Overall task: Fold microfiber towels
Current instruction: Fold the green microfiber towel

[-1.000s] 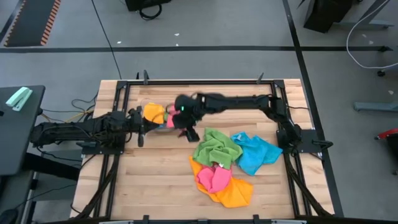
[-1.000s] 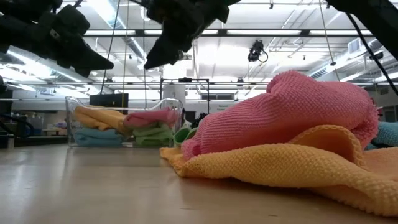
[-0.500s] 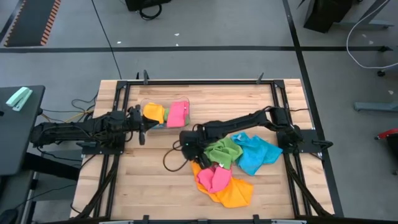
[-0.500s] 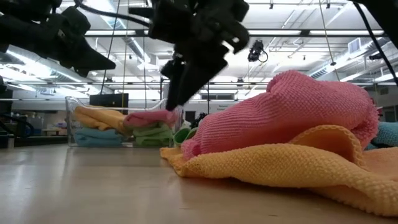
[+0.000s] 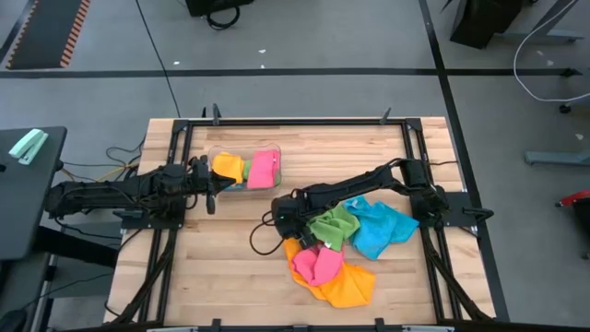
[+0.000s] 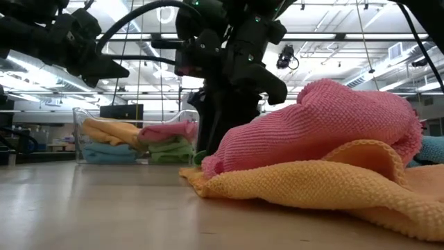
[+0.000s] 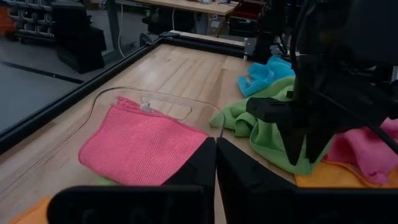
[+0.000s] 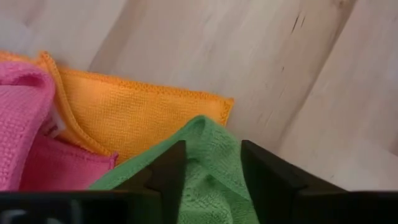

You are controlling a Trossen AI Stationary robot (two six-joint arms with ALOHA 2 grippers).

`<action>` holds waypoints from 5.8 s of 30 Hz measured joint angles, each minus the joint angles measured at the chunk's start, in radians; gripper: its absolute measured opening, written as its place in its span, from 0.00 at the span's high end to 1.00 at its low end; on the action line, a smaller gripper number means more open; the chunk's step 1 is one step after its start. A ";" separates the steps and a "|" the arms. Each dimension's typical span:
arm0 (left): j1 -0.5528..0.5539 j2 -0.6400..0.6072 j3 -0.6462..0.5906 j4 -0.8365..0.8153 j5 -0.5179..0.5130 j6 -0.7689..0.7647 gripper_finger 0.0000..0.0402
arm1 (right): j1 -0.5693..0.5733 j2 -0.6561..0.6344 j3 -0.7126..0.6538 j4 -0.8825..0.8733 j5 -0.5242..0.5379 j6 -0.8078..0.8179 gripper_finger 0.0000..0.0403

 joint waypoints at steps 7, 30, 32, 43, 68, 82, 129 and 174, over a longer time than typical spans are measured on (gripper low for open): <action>0.000 0.000 0.000 0.000 0.000 0.000 0.95 | -0.002 0.000 -0.007 0.003 0.000 -0.026 0.93; -0.031 0.025 -0.001 0.385 0.000 0.205 0.92 | -0.137 -0.432 -0.005 0.052 0.294 -0.034 0.98; -0.031 0.041 -0.001 0.435 0.000 0.252 0.93 | -0.154 -0.475 -0.005 0.087 0.338 -0.056 0.98; -0.030 0.153 -0.001 0.525 0.000 0.507 0.95 | -0.259 -0.697 -0.004 0.218 0.421 -0.187 0.99; 0.142 1.044 0.277 1.173 -0.009 0.508 0.96 | -0.466 -0.586 -0.006 -0.163 0.361 0.139 0.99; 0.129 1.330 0.514 1.058 -0.010 0.442 0.90 | -0.411 -0.620 -0.005 -0.303 0.362 0.210 0.99; -0.037 1.322 0.758 0.699 -0.506 0.752 0.34 | -0.297 -0.899 0.001 0.383 0.568 0.348 0.99; -0.112 1.157 0.757 0.598 -0.546 0.839 0.96 | -0.236 -0.903 0.000 -0.043 0.655 0.251 0.99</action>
